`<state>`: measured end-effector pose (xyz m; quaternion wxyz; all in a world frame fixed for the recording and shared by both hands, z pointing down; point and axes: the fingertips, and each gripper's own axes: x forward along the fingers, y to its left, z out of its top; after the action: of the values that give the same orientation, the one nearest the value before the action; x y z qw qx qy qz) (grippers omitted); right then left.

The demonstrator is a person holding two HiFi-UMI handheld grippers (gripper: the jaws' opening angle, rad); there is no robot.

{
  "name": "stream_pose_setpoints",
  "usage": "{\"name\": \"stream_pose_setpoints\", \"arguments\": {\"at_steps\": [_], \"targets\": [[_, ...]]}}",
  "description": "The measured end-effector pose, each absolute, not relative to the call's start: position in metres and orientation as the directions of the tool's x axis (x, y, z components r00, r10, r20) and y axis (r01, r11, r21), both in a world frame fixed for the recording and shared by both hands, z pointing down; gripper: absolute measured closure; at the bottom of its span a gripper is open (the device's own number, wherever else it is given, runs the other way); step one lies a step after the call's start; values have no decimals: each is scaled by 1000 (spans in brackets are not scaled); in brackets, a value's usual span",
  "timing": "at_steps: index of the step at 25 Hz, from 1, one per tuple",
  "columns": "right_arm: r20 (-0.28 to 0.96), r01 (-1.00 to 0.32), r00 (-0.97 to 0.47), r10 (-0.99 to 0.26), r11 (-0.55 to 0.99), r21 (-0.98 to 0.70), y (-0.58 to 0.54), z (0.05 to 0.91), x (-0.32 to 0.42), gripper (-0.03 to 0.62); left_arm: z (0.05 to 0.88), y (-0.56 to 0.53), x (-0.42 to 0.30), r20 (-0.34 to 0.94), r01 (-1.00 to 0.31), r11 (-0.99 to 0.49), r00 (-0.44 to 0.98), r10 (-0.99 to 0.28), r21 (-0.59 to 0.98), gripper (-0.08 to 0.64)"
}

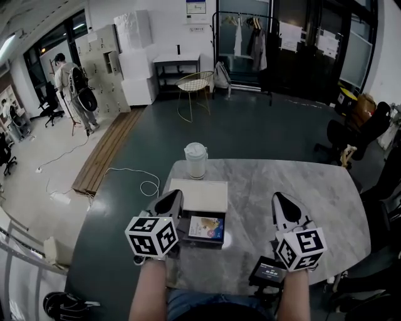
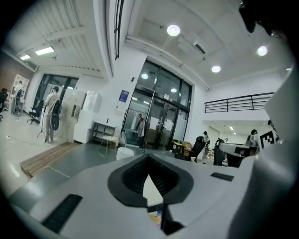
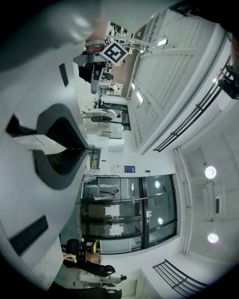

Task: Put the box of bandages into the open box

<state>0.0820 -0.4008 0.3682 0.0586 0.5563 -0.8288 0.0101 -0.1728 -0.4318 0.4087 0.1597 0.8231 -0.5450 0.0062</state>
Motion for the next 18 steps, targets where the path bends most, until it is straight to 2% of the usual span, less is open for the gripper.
{"name": "stream_pose_setpoints", "arguments": {"at_steps": [4, 10, 18], "targets": [[89, -907, -409, -908, 415, 72, -396, 356, 74, 568, 370, -424, -189, 40, -912, -348, 364, -930, 215, 548], [-17, -888, -447, -895, 441, 131, -386, 337, 62, 568, 342, -402, -218, -113, -912, -334, 315, -942, 237, 548], [-40, -877, -472, -881, 464, 121, -376, 333, 59, 568, 316, -379, -217, -227, -917, -352, 308, -924, 188, 548]]}}
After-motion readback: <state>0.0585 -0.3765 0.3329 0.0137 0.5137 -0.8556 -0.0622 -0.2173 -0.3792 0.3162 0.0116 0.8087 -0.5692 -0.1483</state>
